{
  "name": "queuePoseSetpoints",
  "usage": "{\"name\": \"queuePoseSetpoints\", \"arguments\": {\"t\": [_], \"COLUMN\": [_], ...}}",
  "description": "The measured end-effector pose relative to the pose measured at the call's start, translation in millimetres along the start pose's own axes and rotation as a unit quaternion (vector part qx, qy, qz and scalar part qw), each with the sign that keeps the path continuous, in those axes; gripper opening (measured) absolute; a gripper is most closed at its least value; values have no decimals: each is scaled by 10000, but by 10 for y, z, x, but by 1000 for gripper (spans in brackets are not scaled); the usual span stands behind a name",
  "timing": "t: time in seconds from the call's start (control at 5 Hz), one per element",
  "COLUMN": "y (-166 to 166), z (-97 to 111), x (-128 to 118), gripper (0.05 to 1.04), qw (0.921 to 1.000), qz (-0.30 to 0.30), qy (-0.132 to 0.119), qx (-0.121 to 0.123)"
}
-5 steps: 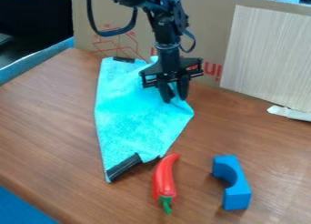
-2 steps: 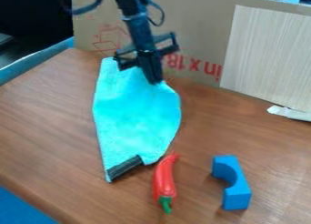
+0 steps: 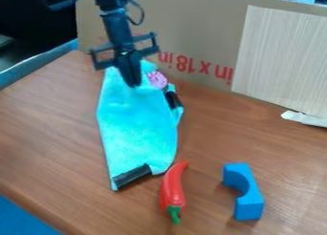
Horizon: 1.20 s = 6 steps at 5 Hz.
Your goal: Unfold the cloth from top right to bottom left
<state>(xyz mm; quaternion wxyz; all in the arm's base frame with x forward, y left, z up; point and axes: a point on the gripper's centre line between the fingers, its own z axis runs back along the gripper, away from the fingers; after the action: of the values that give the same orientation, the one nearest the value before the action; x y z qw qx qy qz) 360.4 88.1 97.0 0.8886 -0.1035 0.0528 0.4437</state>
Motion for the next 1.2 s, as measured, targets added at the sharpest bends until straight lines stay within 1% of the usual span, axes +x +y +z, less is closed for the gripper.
{"name": "queuePoseSetpoints", "arguments": {"t": [0.2,0.4,0.6,0.8,1.0,1.2], "y": [263,501,727,896,1006,1103], "z": [74,280,306,410,455,475], "x": [21,31,59,92,125,120], "gripper": [52,52,52,52,52,51], "qw": [9988,9973,9946,9904,9826,9731], "qz": [311,461,612,921,1207,1420], "qy": [193,122,91,133,291,584], "qx": [328,560,833,1025,1381,1719]}}
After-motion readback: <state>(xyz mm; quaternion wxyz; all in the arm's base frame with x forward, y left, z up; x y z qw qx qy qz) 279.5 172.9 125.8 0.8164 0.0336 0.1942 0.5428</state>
